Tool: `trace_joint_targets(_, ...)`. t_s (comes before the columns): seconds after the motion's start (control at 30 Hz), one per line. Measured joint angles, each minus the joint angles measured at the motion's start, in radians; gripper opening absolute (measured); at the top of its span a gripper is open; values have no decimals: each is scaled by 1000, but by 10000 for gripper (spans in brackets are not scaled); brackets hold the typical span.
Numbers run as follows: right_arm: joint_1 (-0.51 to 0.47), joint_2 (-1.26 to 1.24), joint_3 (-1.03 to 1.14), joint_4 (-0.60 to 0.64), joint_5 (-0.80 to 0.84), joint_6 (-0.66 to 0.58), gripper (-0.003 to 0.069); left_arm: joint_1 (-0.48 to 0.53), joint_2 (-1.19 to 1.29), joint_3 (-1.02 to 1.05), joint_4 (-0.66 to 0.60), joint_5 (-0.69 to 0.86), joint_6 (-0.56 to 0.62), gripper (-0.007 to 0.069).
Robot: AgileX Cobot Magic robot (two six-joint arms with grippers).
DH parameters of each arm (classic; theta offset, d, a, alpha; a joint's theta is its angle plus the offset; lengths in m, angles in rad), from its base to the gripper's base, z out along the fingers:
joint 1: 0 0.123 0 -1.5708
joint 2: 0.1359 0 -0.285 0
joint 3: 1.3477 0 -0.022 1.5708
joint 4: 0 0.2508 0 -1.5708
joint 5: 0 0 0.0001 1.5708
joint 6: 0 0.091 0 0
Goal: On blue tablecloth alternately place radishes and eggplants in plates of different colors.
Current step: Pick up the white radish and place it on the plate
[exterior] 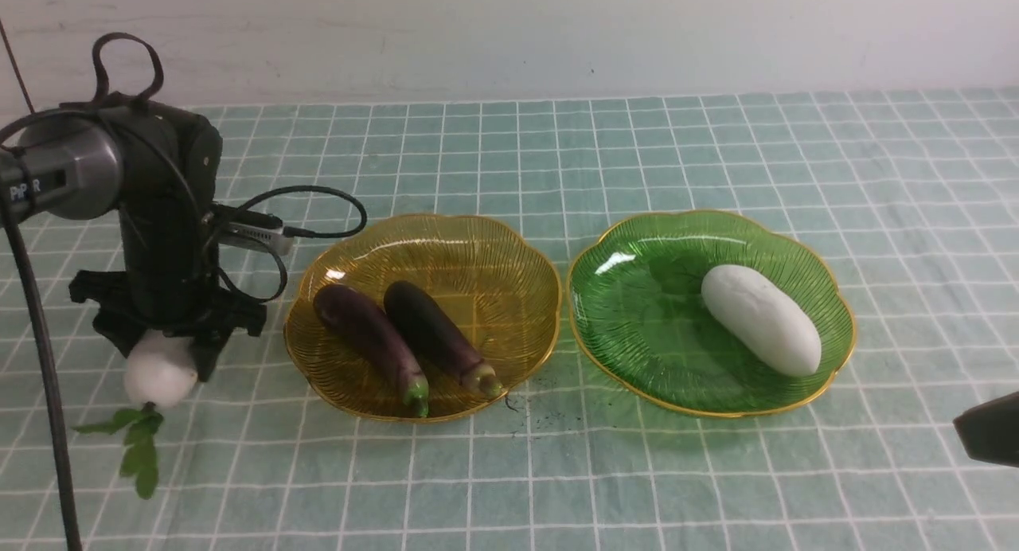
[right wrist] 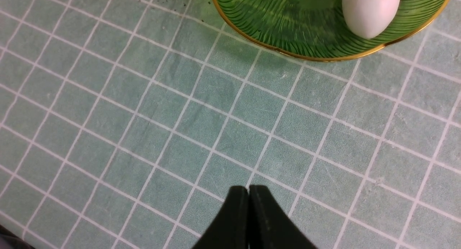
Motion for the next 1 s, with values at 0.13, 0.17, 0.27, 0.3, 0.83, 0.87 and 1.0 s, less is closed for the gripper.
trace_joint_targets(0.13,0,0,0,0,-13,-1,-15,0,-111,-123,-49,43,0,439)
trace_joint_targets(0.17,0,0,0,0,-17,-1,-15,-4,-132,-145,-106,44,0,439)
trace_joint_targets(0.27,0,0,0,0,-27,-1,-15,-22,-156,-198,-271,49,0,439)
trace_joint_targets(0.3,0,0,0,0,-30,-1,-15,-38,-158,-207,-339,44,0,439)
trace_joint_targets(0.83,0,0,0,0,-49,-1,-15,-488,62,-241,-918,-470,55,439)
trace_joint_targets(0.87,0,0,0,0,-49,-1,-15,-497,70,-245,-922,-473,55,439)
trace_joint_targets(1.0,0,0,0,0,-49,-1,-15,-516,103,-249,-925,-481,56,439)
